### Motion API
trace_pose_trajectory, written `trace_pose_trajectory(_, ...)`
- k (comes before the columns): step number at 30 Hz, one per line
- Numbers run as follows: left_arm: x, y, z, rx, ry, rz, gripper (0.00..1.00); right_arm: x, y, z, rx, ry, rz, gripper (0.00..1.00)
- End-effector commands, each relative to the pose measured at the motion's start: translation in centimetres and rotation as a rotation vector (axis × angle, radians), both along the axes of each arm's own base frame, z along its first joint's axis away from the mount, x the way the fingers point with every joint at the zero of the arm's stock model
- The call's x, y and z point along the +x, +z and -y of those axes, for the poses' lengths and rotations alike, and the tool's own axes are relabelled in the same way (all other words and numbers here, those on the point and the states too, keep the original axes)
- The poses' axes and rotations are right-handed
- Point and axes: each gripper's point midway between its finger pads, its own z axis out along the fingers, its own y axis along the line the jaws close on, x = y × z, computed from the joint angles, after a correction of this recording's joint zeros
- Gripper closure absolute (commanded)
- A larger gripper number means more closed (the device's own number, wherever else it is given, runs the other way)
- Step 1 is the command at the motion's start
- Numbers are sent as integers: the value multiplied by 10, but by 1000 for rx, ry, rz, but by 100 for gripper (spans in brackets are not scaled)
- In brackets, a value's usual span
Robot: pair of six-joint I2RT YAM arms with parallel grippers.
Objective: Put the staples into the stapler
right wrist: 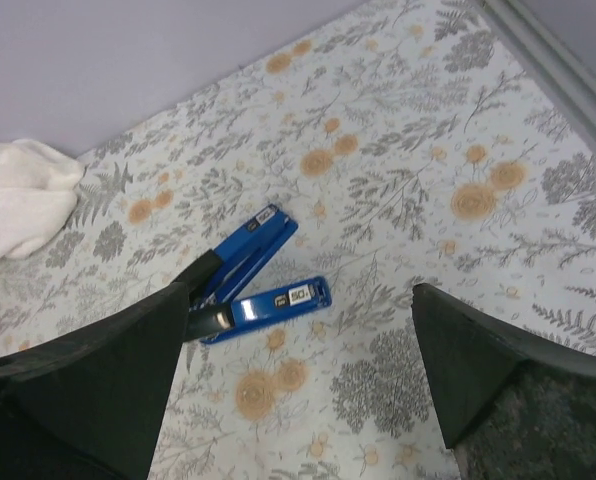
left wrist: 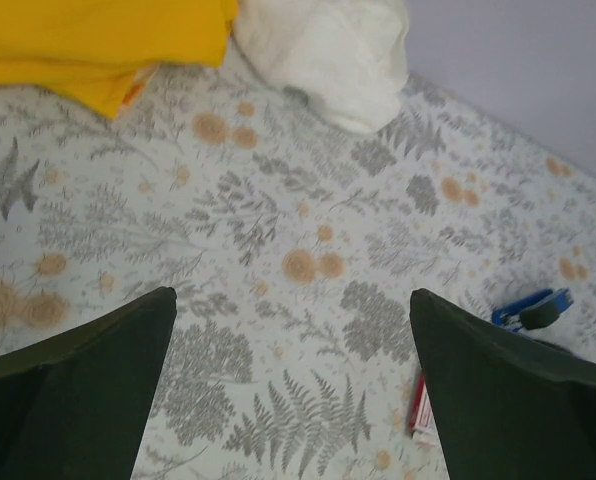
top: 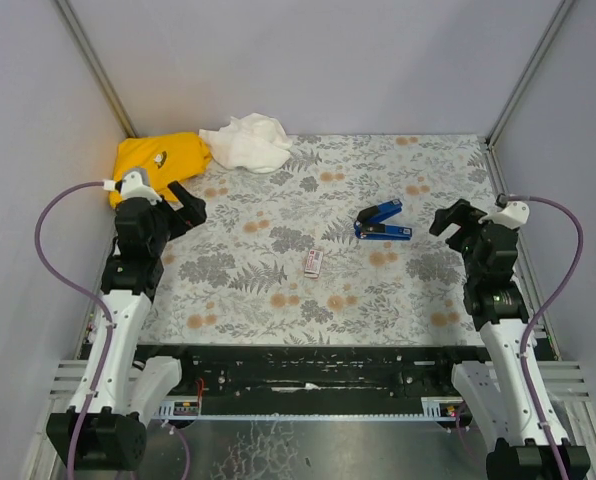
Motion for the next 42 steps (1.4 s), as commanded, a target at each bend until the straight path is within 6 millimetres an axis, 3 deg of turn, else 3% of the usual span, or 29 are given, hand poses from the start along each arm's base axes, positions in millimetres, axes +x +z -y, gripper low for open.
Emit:
trace_pose_trajectory(1,-14,-45,5,45,-66,-145,0,-13,-17,-24,71,113,-62,1)
trace_pose_trajectory(7,-11,-63,9,41,-96,-224,0,-11,-32,-40,82,205,-195,1)
trace_pose_trajectory(10,-12,-78,22,-17,-150,-286,0,-15,-41,-46,81,250,-249,1)
trace_pose_trajectory(13,-16,-96,58,-87,-282,-331,2,-20,-49,-53,106,283,-269,1)
trace_pose_trajectory(18,-21,-137,125,-29,-410,-454,2,-34,-72,-64,148,336,-334,1)
trace_pose_trajectory(21,-23,-144,178,44,-572,-492,0,-43,-84,-65,152,343,-392,1)
trace_pose_trajectory(26,-15,-154,245,57,-794,-594,0,-50,-88,-72,174,375,-370,1)
trace_pose_trajectory(27,-15,-166,254,69,-817,-625,0,-50,-88,-74,181,386,-363,1)
trace_pose_trajectory(33,-8,-198,274,142,-852,-703,0,-52,-90,-80,193,420,-366,1)
trace_pose_trajectory(42,3,-226,275,273,-832,-754,8,-54,-97,-86,206,455,-386,1)
